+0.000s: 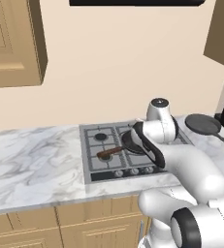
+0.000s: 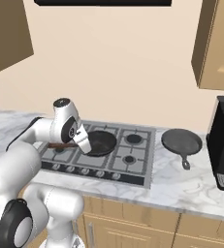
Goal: Place both pans onto different burners. Then place the garlic and the fish on different pans.
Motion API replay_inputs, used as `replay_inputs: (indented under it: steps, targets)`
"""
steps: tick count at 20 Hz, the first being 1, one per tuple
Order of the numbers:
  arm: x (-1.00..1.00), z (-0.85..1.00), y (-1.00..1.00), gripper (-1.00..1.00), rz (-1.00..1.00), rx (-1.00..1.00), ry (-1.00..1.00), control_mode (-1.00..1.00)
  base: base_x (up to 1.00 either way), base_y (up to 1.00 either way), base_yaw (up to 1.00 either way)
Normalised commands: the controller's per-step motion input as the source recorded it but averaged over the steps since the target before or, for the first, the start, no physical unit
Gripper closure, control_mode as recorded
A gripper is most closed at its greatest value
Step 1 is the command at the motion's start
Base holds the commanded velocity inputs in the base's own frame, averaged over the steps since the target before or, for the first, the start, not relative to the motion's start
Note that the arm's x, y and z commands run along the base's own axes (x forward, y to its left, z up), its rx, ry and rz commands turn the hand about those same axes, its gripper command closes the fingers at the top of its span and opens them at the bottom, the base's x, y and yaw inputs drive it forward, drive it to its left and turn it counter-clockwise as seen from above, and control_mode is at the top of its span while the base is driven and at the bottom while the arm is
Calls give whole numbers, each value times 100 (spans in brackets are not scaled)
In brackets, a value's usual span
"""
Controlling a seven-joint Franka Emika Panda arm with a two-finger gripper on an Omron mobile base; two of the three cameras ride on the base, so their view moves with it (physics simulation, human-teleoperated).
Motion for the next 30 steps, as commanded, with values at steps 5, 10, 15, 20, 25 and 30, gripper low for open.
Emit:
replay_inputs:
  steps: [5,10,15,20,25,30]
  targets:
    - [0,0,0,-100,0,0,0,100,-43,-7,11]
    - [0,0,0,-100,0,0,0,100,-31,-20,4]
    - [0,0,0,-100,0,0,0,100,-4,-46,2]
    - [0,0,0,-100,0,0,0,100,0,-57,3]
    - [0,0,0,-100,0,0,0,100,0,-50,2]
    - [0,0,0,-100,0,0,0,100,0,-40,1]
